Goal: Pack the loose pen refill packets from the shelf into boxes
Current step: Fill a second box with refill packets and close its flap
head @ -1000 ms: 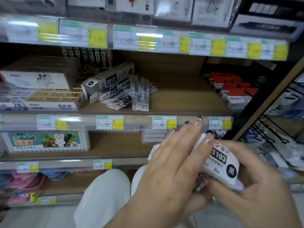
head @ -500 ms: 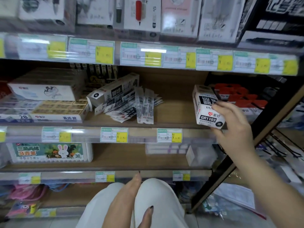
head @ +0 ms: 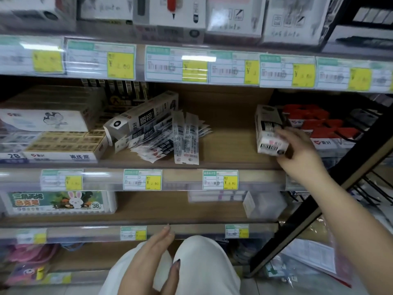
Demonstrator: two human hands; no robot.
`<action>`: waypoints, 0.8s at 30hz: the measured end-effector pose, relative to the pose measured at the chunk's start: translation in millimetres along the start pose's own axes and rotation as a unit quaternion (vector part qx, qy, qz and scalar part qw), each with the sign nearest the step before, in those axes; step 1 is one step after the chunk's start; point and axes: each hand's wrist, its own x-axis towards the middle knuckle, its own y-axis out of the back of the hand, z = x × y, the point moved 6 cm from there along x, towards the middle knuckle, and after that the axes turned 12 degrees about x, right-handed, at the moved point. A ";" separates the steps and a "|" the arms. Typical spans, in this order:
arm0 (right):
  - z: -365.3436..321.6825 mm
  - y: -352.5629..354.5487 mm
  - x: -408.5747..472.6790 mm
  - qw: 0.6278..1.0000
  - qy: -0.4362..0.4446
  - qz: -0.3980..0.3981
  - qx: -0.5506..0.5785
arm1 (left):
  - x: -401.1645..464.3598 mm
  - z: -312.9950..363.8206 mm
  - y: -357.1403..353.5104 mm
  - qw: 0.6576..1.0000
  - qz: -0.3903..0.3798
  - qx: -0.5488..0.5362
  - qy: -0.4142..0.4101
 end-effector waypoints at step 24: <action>-120.5 -146.9 12.0 0.959 -0.154 -0.174 0.163 | 216.9 -35.2 67.8 0.866 -0.180 0.411 0.221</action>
